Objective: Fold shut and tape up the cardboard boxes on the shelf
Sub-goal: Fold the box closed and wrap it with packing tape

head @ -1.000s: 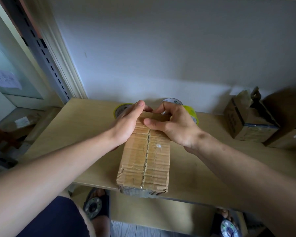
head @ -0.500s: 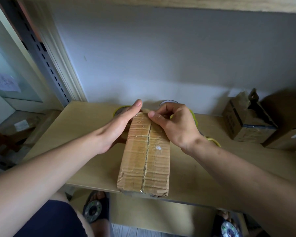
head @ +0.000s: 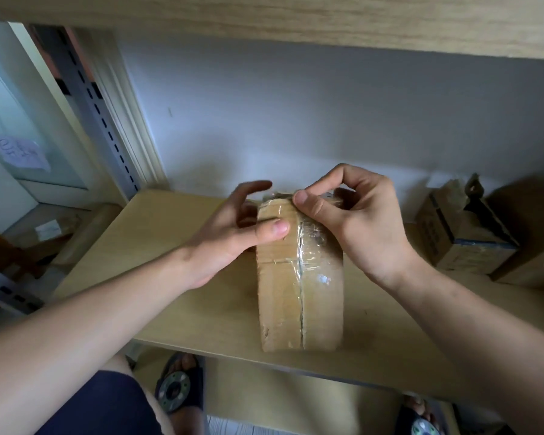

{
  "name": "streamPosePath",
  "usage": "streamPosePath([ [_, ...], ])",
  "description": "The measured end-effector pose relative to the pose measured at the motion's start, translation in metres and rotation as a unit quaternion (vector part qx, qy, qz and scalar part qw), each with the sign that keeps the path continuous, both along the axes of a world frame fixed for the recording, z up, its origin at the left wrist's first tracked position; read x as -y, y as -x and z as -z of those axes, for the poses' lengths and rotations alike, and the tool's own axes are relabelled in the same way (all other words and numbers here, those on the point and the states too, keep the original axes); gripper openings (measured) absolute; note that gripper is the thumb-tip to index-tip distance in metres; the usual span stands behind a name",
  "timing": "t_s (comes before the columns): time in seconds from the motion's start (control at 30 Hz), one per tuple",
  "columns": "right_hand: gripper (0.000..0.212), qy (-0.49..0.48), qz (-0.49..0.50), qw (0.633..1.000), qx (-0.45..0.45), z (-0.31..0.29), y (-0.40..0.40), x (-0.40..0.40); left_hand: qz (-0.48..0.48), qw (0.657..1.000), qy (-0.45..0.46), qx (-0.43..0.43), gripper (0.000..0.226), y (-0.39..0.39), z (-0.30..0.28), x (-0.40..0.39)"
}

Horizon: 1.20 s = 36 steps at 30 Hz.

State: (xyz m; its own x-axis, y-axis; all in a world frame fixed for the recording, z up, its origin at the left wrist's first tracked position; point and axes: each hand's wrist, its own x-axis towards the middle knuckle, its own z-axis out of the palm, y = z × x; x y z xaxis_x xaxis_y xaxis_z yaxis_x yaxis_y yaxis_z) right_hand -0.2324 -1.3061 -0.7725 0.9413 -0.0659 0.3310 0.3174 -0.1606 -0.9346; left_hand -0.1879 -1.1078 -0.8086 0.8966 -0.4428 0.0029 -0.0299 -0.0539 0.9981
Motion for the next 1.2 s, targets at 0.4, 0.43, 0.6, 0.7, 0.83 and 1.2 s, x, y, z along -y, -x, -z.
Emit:
streamPosePath([
  [0.4,0.104,0.039,-0.084,0.987,-0.135,0.016,-0.002,0.015,0.007,0.97,-0.125,0.206,0.12,0.001,0.004,-0.003],
  [0.43,0.111,0.041,-0.092,0.984,-0.15,0.016,-0.001,0.014,0.014,0.97,-0.133,0.201,0.121,0.002,0.004,-0.003],
  [0.6,0.11,0.006,-0.136,0.972,-0.189,0.009,-0.001,0.013,0.023,0.994,-0.06,0.088,0.107,0.001,0.001,-0.004],
  [0.7,0.104,-0.038,-0.138,0.969,-0.202,0.011,-0.008,0.015,-0.029,0.999,-0.01,0.031,0.086,-0.003,-0.001,0.0],
  [0.83,0.095,-0.054,-0.155,0.965,-0.202,0.012,-0.014,0.016,-0.051,0.999,-0.011,-0.008,0.077,-0.006,-0.007,0.004],
  [1.2,0.049,0.05,-0.066,0.987,-0.135,0.016,-0.007,0.01,-0.09,0.994,0.037,-0.039,0.037,0.003,-0.019,0.021],
])
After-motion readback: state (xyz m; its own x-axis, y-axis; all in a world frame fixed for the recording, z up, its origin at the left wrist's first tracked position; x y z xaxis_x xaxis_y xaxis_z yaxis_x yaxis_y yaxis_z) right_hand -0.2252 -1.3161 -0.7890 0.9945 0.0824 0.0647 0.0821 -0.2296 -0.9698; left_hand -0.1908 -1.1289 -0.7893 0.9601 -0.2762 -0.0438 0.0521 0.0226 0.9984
